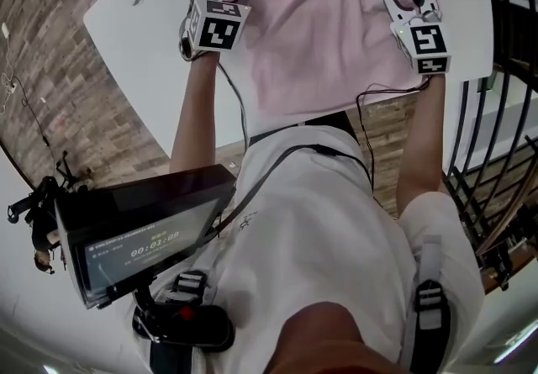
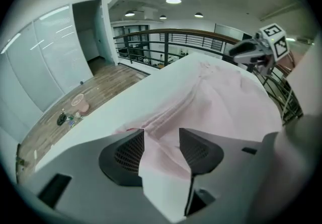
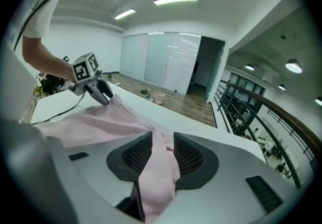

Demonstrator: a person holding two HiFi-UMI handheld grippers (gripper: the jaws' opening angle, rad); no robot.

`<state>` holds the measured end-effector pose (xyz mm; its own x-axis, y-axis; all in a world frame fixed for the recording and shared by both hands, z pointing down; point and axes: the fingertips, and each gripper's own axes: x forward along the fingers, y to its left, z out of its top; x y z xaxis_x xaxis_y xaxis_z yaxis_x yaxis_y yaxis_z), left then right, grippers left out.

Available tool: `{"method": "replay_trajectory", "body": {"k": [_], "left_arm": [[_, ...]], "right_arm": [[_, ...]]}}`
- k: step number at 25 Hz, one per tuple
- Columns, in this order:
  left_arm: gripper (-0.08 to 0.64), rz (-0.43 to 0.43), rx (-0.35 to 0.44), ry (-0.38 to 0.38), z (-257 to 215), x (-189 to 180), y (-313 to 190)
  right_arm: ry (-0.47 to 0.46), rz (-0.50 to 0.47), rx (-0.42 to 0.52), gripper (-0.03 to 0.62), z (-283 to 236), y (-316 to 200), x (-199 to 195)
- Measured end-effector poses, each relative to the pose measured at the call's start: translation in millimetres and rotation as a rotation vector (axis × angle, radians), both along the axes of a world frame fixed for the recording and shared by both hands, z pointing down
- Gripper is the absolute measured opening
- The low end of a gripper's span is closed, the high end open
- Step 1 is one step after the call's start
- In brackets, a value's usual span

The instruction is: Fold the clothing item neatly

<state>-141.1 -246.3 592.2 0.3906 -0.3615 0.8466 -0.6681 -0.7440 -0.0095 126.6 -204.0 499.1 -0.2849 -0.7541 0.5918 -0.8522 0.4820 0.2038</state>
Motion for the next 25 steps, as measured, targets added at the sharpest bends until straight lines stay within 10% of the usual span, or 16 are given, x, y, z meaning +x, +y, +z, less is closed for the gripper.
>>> {"method": "replay_trajectory", "body": {"k": [9,16,25], "left_arm": [[0.027,-0.106,0.062,0.024,7.6,17.5,-14.2],[0.023,-0.120,0.040,0.125,-12.6,14.1,-17.0],[0.025,-0.081,-0.037,0.061,17.4,9.2,-11.3]], "right_arm": [[-0.140,-0.006,-0.129,0.130,12.2,107.5,-50.9],[-0.095,-0.121,-0.255,0.130,37.8,134.3,-97.5],[-0.045,-0.216,-0.381,0.132,84.3,164.0,-120.9]]}}
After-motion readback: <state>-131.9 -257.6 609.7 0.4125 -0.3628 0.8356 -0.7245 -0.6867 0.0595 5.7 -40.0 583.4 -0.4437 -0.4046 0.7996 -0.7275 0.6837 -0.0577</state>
